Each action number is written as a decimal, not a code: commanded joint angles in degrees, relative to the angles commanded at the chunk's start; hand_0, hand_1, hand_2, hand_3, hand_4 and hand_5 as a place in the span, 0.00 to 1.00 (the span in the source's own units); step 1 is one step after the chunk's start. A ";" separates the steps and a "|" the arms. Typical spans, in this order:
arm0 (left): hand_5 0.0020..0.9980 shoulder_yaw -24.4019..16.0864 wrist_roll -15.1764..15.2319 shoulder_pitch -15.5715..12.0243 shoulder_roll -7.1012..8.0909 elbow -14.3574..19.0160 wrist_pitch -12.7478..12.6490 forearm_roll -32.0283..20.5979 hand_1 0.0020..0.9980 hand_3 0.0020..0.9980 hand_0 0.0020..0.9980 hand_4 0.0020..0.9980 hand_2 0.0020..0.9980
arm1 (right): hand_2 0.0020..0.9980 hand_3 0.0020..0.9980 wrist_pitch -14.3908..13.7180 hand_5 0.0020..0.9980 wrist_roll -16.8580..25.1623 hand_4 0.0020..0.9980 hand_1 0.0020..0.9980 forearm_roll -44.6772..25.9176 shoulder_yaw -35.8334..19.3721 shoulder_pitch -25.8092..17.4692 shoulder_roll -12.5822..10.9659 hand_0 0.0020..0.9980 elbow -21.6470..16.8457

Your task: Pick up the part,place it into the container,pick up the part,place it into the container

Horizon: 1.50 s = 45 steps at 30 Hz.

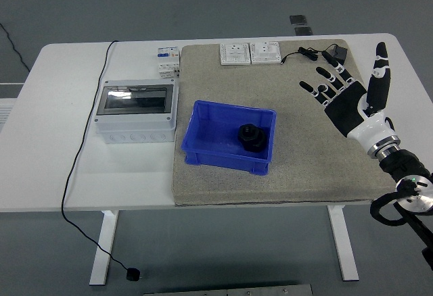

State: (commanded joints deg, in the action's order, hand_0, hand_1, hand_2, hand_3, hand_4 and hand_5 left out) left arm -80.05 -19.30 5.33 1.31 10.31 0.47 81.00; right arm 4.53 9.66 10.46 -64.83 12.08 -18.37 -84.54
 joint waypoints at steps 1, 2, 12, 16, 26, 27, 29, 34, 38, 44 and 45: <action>0.61 -0.02 0.02 0.00 0.00 0.00 -0.01 0.05 0.62 0.63 0.73 0.63 0.76 | 0.54 0.73 0.32 1.00 0.02 1.00 0.44 -0.43 0.04 0.02 0.00 0.81 0.11; 0.61 -0.05 0.03 -0.01 0.00 0.00 -0.01 0.09 0.62 0.63 0.73 0.63 0.76 | 0.54 0.73 0.53 1.00 0.04 1.00 0.44 -0.75 0.08 0.04 0.00 0.81 0.19; 0.61 0.01 0.05 0.01 -0.04 0.00 -0.20 0.46 0.60 0.64 0.73 0.63 0.76 | 0.57 0.79 -0.76 1.00 2.83 1.00 0.33 -7.83 0.40 -0.28 0.08 0.80 0.99; 0.61 -0.19 -0.12 -0.04 -0.10 0.00 -0.23 0.86 0.60 0.64 0.73 0.63 0.76 | 0.57 0.79 -0.14 1.00 3.26 1.00 0.33 -9.98 0.52 -0.31 0.22 0.80 0.91; 0.62 -0.47 -0.19 -0.11 -0.20 0.00 -0.32 1.36 0.60 0.63 0.73 0.63 0.76 | 0.85 0.87 -2.02 1.00 6.52 1.00 0.80 -15.75 -0.13 -0.46 0.29 0.87 1.75; 0.62 -0.48 -0.18 -0.12 -0.20 0.00 -0.32 1.36 0.60 0.63 0.73 0.63 0.76 | 0.85 0.87 -3.41 1.00 7.30 1.00 0.80 -15.03 -0.59 -0.49 0.28 0.87 1.99; 0.62 -0.63 -0.09 -0.11 -0.18 0.00 -0.27 1.55 0.59 0.63 0.73 0.63 0.76 | 0.82 0.76 -6.16 1.00 8.85 1.00 0.78 -13.05 -1.63 -0.51 0.28 0.78 2.48; 0.62 -1.13 0.31 0.00 -0.13 0.00 -0.04 2.26 0.59 0.63 0.73 0.63 0.76 | 0.82 0.76 -13.62 1.00 13.70 1.00 0.78 -10.37 -4.66 -0.94 1.03 0.78 5.12; 0.62 -1.09 0.50 0.08 -0.12 0.00 -0.07 2.30 0.59 0.63 0.73 0.63 0.75 | 0.83 0.76 -18.74 1.00 14.48 1.00 0.79 -7.48 -7.04 -1.14 1.11 0.78 5.88; 0.61 -1.13 0.60 0.15 -0.07 0.00 -0.09 2.50 0.59 0.63 0.73 0.62 0.75 | 0.85 0.77 -27.02 1.00 8.70 1.00 0.82 4.42 -14.00 -0.58 0.01 0.80 1.23; 0.61 -1.14 0.62 0.16 -0.08 0.00 -0.09 2.52 0.59 0.63 0.73 0.62 0.75 | 0.85 0.77 -28.19 1.00 7.94 1.00 0.82 6.48 -14.54 -0.52 -0.01 0.80 0.64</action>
State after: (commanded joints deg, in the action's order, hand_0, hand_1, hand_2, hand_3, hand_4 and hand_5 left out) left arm -81.18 -18.68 5.49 1.23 10.31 0.37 83.51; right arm -23.67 17.60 16.94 -79.38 11.56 -18.38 -83.90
